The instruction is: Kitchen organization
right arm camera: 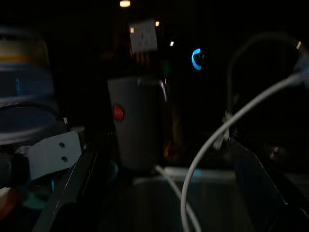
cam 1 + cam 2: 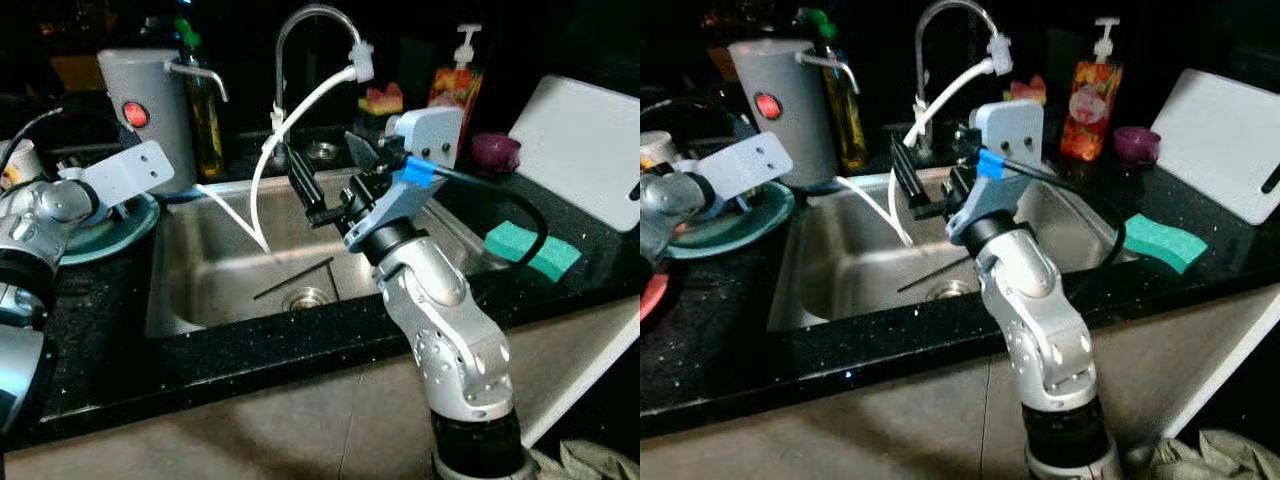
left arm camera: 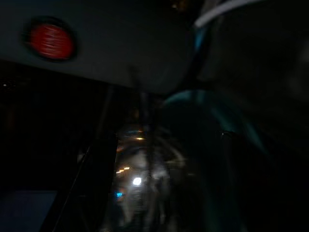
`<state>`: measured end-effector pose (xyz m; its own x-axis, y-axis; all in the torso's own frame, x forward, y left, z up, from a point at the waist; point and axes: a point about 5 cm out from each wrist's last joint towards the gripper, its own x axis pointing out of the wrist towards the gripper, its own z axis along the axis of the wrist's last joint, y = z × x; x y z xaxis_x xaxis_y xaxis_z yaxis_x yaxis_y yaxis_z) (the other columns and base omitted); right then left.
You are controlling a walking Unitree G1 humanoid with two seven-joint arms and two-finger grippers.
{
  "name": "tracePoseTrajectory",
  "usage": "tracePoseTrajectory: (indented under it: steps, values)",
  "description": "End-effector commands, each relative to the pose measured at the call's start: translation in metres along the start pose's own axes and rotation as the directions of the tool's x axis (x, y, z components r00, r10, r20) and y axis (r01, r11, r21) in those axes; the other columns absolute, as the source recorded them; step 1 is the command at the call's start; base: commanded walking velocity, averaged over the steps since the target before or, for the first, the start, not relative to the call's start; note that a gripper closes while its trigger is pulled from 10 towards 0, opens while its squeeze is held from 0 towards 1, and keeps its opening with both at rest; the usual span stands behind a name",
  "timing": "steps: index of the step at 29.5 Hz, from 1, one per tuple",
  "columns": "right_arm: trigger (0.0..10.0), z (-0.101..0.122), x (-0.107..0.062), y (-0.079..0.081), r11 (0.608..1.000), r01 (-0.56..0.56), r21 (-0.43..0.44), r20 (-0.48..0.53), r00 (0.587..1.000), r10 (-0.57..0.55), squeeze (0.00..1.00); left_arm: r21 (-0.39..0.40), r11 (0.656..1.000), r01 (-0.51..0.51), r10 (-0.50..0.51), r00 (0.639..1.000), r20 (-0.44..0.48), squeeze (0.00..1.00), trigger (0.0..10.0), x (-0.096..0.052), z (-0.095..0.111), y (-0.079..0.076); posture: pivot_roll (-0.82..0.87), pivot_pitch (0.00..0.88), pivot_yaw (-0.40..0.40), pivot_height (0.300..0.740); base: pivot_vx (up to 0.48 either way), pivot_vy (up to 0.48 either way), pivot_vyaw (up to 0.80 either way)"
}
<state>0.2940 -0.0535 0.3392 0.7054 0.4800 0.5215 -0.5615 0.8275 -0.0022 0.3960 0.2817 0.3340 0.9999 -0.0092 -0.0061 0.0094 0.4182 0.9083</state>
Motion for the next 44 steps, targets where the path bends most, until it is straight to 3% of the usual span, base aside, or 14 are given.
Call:
tracePoseTrajectory:
  steps: [1, 10, 12, 15, 17, 18, 19, 21, 23, 25, 26, 35, 40, 44]
  values:
    - [10.0, 0.0, 0.003, 0.0, 1.0, -0.021, 0.021, -0.01, 1.0, 0.021, 0.0, 0.022, 1.0, 0.0, 0.0, 1.0, 0.0, 0.0, 10.0, 0.0, 0.0, -0.001, 0.07, 0.258, -0.04, 0.74, 0.0, 0.0, 0.0]
    - [10.0, 0.011, 0.011, 0.005, 0.995, -0.1, 0.014, 0.007, 0.995, 0.1, 0.0, 0.021, 0.996, -0.084, 0.084, 0.996, 0.017, 0.0, 10.0, -0.003, -0.002, 0.01, 0.06, 0.284, -0.08, 0.74, 0.0, 0.0, 0.0]
    - [10.0, 0.013, 0.01, 0.006, 0.994, -0.109, 0.009, 0.013, 0.994, 0.109, 0.0, 0.021, 0.993, -0.113, 0.112, 0.993, 0.023, 0.0, 8.1, -0.003, -0.002, 0.011, 0.06, 0.28, -0.078, 0.74, 0.0, 0.0, 0.0]
    - [10.0, 0.014, 0.009, 0.006, 0.994, -0.113, 0.006, 0.018, 0.993, 0.113, 0.0, 0.014, 0.99, -0.141, 0.14, 0.99, 0.019, 0.0, 7.8, -0.003, -0.002, 0.012, 0.05, 0.278, -0.076, 0.74, 0.0, 0.0, 0.0]
    - [10.0, 0.011, 0.01, 0.005, 0.994, -0.109, 0.003, 0.015, 0.994, 0.109, 0.0, 0.03, 0.985, -0.17, 0.17, 0.985, 0.011, 0.0, 4.9, -0.002, -0.002, 0.011, 0.05, 0.273, -0.073, 0.74, 0.0, 0.0, 0.0]
    - [10.0, 0.009, 0.01, 0.004, 0.994, -0.106, 0.002, 0.013, 0.994, 0.106, 0.0, 0.032, 0.983, -0.181, 0.181, 0.984, 0.008, 0.0, 4.9, -0.002, -0.003, 0.011, 0.05, 0.273, -0.073, 0.74, 0.0, 0.0, 0.0]
    - [10.0, 0.007, 0.01, 0.003, 0.995, -0.103, 0.001, 0.01, 0.995, 0.103, 0.0, 0.029, 0.981, -0.19, 0.19, 0.982, 0.006, 0.0, 4.3, -0.002, -0.003, 0.011, 0.03, 0.267, -0.068, 0.74, 0.0, 0.0, 0.0]
    - [10.0, 0.005, 0.01, 0.002, 0.995, -0.1, -0.001, 0.007, 0.995, 0.1, 0.0, 0.025, 0.978, -0.207, 0.206, 0.978, 0.005, 0.0, 4.3, -0.002, -0.003, 0.011, 0.03, 0.262, -0.066, 0.74, 0.0, 0.0, 0.0]
    - [10.0, 0.0, 0.009, 0.0, 0.996, -0.094, -0.005, -0.001, 0.996, 0.094, 0.0, -0.008, 0.969, -0.245, 0.245, 0.969, 0.014, 0.0, 2.5, -0.001, -0.001, 0.012, 0.02, 0.255, -0.068, 0.74, 0.0, 0.0, 0.0]
    - [10.0, -0.001, 0.009, -0.001, 0.996, -0.092, -0.006, -0.003, 0.996, 0.092, 0.0, -0.026, 0.963, -0.267, 0.267, 0.963, 0.018, 0.0, 2.2, -0.001, 0.0, 0.013, 0.02, 0.255, -0.068, 0.74, 0.0, 0.0, 0.0]
    - [10.0, -0.004, 0.007, -0.002, 0.996, -0.09, -0.006, -0.006, 0.996, 0.09, 0.0, -0.042, 0.955, -0.294, 0.295, 0.955, 0.013, 0.0, 0.3, -0.001, 0.0, 0.014, 0.02, 0.247, -0.067, 0.74, 0.0, 0.0, 0.0]
    - [10.0, -0.015, 0.001, -0.007, 0.996, -0.085, -0.011, -0.018, 0.996, 0.085, 0.0, -0.112, 0.935, -0.336, 0.337, 0.942, -0.011, 0.0, 0.0, -0.002, -0.004, 0.013, 0.02, 0.218, -0.064, 0.74, 0.0, 0.0, 0.0]
    - [10.0, -0.017, -0.004, -0.006, 0.996, -0.088, -0.013, -0.006, 0.996, 0.088, 0.0, -0.138, 0.92, -0.368, 0.37, 0.929, -0.009, 0.0, 0.0, -0.005, -0.006, 0.02, 0.03, 0.197, -0.066, 0.74, 0.0, 0.0, 0.0]
    - [10.0, -0.015, -0.006, -0.005, 0.996, -0.092, -0.015, 0.006, 0.996, 0.092, 0.0, -0.119, 0.907, -0.405, 0.412, 0.91, 0.042, 0.0, 0.0, -0.008, 0.001, 0.03, 0.03, 0.191, -0.067, 0.74, 0.0, 0.0, 0.0]
